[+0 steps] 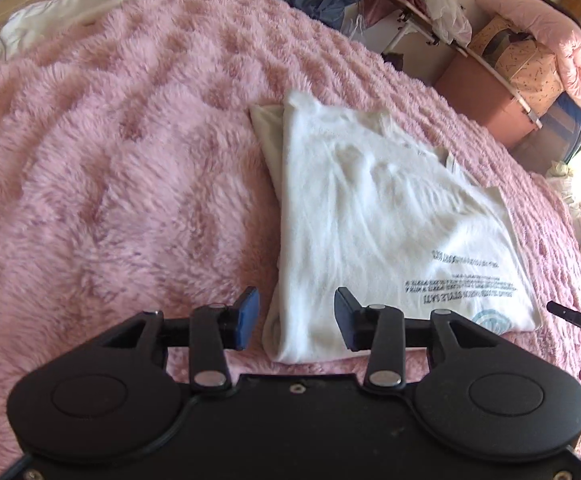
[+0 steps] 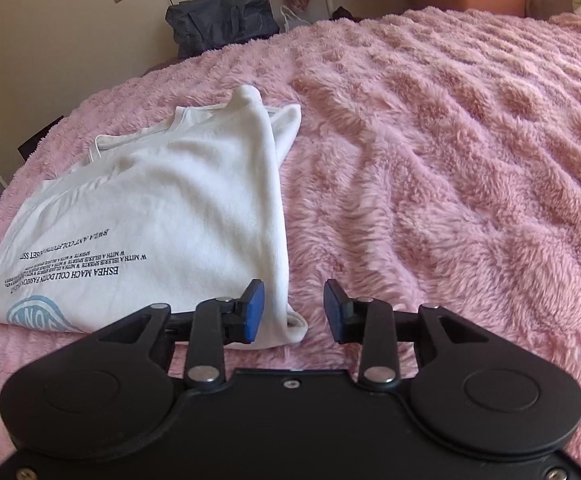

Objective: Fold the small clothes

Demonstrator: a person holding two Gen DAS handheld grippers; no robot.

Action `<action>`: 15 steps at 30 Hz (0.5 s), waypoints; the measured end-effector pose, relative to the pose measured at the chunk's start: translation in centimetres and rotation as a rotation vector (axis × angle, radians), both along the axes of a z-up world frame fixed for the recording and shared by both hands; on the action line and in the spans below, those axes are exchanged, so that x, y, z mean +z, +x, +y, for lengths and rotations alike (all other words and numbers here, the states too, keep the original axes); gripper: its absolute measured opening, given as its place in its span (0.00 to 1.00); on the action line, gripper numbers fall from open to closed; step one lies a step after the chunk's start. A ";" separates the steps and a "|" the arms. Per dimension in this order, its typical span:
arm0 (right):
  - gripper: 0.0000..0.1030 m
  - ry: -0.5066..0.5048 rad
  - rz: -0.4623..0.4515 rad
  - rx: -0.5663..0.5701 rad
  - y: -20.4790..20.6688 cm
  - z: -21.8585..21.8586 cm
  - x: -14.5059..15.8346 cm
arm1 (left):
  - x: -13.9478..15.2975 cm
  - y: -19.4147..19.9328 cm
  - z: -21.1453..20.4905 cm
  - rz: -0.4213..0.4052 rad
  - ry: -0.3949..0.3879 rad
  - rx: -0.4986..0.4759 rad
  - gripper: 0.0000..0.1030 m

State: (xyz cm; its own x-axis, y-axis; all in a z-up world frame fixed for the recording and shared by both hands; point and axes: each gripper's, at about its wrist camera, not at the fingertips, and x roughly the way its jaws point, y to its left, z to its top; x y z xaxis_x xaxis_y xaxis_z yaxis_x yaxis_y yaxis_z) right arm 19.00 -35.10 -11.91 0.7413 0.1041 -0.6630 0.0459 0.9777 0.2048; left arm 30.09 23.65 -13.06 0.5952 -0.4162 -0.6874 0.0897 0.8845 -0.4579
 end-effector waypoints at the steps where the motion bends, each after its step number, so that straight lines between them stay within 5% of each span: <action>1: 0.34 -0.006 -0.028 0.015 -0.1 0.5 0.7 | 0.7 0.2 -0.3 -0.024 -0.009 -0.001 0.42; 9: 0.34 -0.025 -0.114 0.188 1.7 6.7 3.3 | 2.0 3.2 -7.5 -0.142 0.055 -0.057 0.46; 15: 0.35 -0.087 -0.060 0.231 3.1 9.9 1.0 | -1.8 6.1 -11.3 -0.053 0.226 -0.043 0.46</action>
State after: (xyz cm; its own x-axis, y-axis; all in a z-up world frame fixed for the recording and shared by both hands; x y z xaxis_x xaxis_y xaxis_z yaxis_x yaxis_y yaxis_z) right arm 22.09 -25.21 -10.88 0.7426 0.2194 -0.6328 -0.1901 0.9750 0.1150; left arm 36.23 12.32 -14.91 0.6178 -0.2806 -0.7346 0.1479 0.9589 -0.2419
